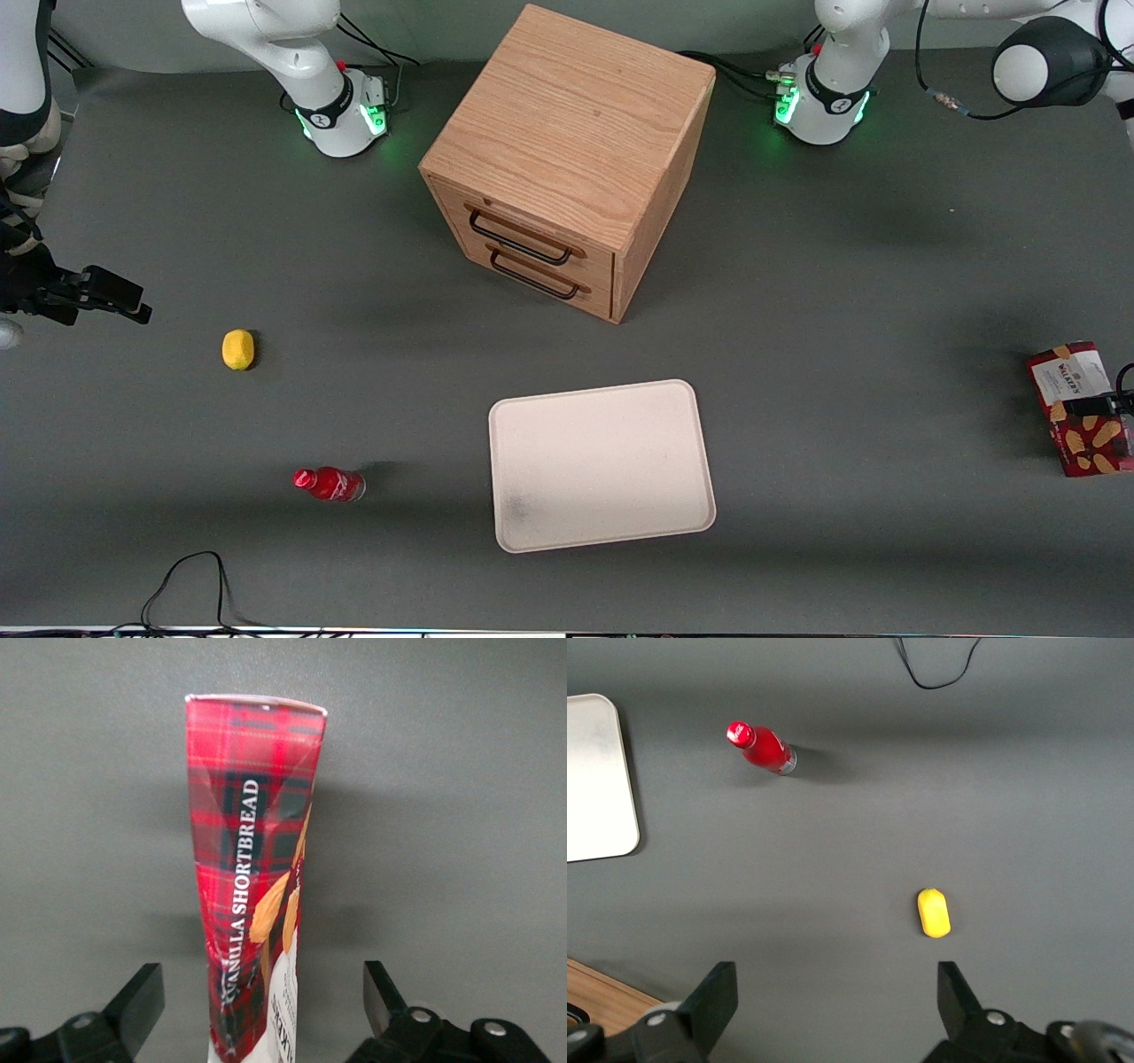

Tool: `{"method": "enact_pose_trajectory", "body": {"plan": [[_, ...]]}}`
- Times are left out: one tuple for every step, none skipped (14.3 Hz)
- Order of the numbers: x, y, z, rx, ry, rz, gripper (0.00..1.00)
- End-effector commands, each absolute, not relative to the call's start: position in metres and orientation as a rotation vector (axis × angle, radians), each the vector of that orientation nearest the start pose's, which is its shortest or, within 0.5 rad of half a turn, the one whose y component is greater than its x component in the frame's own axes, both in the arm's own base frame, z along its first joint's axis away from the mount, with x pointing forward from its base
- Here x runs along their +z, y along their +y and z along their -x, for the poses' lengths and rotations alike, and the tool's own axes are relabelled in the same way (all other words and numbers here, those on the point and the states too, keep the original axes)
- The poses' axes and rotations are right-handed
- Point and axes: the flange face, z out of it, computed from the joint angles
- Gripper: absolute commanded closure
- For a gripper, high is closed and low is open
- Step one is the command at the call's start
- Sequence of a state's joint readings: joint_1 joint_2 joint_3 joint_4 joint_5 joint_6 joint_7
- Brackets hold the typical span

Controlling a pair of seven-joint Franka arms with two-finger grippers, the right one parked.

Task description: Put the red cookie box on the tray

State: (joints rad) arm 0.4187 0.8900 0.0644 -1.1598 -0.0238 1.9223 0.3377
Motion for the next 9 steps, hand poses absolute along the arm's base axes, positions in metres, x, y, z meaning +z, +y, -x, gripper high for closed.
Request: {"method": "enact_pose_trajectory", "body": {"plan": [[0.2472, 0.3373, -0.671, 0.172, -0.186, 3.151, 0.3], [0.2464, 0.3391, -0.6711, 0.153, -0.107, 3.154, 0.99], [0.2431, 0.3381, -0.6718, 0.138, -0.04, 3.159, 1.0], [0.2433, 0.3451, -0.6707, 0.102, -0.032, 3.152, 1.0], [0.2407, 0.3451, -0.6702, 0.096, -0.019, 3.152, 1.0], [0.24, 0.3459, -0.6693, 0.098, -0.019, 3.153, 1.0], [0.24, 0.346, -0.6693, 0.098, -0.017, 3.153, 1.0], [0.24, 0.346, -0.6693, 0.098, -0.017, 3.153, 1.0], [0.24, 0.346, -0.6693, 0.098, -0.017, 3.153, 1.0]]}}
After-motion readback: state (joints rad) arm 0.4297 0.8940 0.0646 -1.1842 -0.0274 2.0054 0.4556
